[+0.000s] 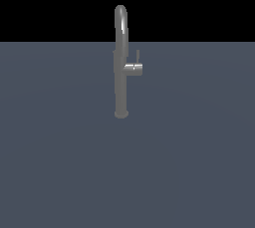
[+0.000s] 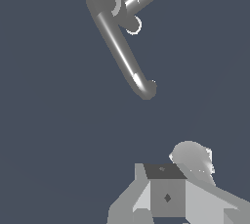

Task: Turn on the faucet by rotating a designated handle.

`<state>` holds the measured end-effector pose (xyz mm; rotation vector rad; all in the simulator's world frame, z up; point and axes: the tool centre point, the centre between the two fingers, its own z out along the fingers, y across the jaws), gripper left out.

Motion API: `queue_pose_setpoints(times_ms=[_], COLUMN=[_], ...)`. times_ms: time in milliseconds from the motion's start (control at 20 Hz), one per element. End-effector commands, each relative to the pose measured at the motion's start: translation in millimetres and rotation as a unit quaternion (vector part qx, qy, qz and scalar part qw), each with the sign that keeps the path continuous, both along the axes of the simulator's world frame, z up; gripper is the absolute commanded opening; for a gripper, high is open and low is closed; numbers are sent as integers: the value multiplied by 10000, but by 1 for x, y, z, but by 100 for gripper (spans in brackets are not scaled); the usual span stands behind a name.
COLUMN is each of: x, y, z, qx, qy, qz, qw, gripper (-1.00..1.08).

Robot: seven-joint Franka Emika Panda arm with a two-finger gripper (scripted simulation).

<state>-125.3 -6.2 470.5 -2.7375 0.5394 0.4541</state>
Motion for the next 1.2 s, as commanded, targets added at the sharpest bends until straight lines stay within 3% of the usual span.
queue_pose_setpoints(times_ms=[0, 300, 600, 900, 1150], x=[14, 47, 80, 111, 136], y=[0, -3, -7, -12, -17], z=[-5, -18, -36, -58, -81], qx=[191, 658, 1142, 1646, 2088], qy=[198, 676, 1168, 1677, 2123], qz=[-172, -588, -1013, -1454, -1841], qw=[9995, 9938, 9814, 9611, 9367], gripper=[-100, -100, -100, -100, -100])
